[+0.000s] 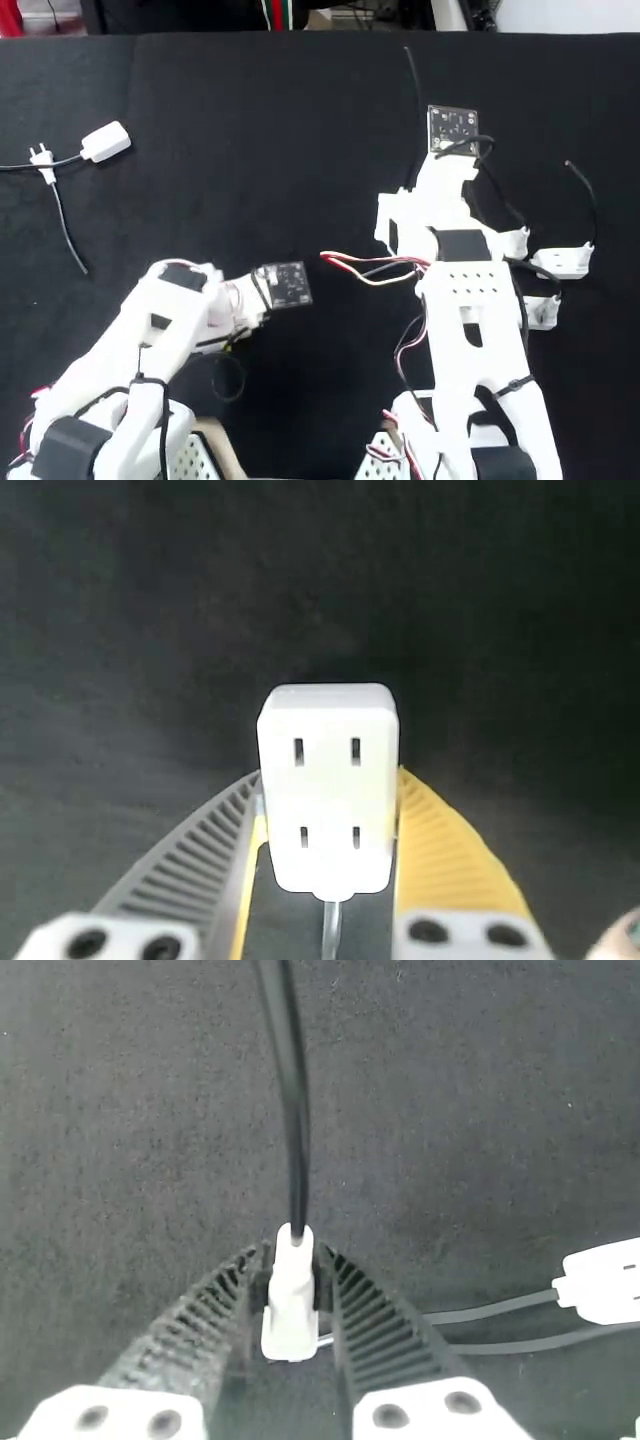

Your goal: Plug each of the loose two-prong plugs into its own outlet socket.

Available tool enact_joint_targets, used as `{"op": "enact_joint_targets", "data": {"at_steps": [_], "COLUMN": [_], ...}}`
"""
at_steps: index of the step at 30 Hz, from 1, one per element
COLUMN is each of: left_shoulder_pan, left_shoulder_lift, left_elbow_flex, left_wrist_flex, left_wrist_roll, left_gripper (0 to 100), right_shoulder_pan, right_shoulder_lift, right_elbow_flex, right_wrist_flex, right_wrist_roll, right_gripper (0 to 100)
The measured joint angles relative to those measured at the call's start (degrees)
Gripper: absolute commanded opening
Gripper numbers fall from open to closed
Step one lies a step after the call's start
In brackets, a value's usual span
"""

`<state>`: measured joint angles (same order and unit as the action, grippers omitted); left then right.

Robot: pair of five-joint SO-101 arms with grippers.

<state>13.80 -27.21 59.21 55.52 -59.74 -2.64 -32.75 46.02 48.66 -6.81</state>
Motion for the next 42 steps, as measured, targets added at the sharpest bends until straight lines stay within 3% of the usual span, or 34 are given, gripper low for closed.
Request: {"op": "enact_joint_targets", "data": {"at_steps": [5, 8, 11, 19, 23, 26, 32, 42], "left_shoulder_pan": [0.1, 0.1, 0.2, 0.4, 0.4, 0.4, 0.4, -0.7], "left_shoulder_lift": [0.0, 0.3, 0.5, 5.7, 13.4, 17.2, 19.0, 15.1], "left_elbow_flex": [-9.8, -14.8, -15.5, -6.9, -7.5, -10.7, -17.1, -20.7], "left_wrist_flex": [9.8, 11.4, 7.6, -14.0, -16.3, -13.8, -4.8, -3.5], "left_wrist_roll": [0.1, 1.1, 1.7, 1.6, 1.5, 1.7, 4.7, 15.9], "left_gripper": [3, 3, 3, 3, 3, 6, 28, 28], "right_shoulder_pan": [0.0, 0.0, 0.0, 0.0, 0.0, 0.0, -1.4, -1.6], "right_shoulder_lift": [0.0, 0.0, 0.0, 0.0, 0.0, 0.0, 0.0, 0.0], "right_elbow_flex": [0.0, 0.0, 0.0, 0.0, 0.0, 0.0, 0.0, 0.0], "right_wrist_flex": [0.0, 0.0, 0.0, 0.0, 0.0, 0.0, 0.0, 0.0], "right_wrist_roll": [0.0, 0.0, 0.0, 0.0, 0.0, 0.0, 0.0, 0.0], "right_gripper": [1.1, 1.1, 1.1, 1.1, 1.1, 1.1, 1.1, 1.1]}}
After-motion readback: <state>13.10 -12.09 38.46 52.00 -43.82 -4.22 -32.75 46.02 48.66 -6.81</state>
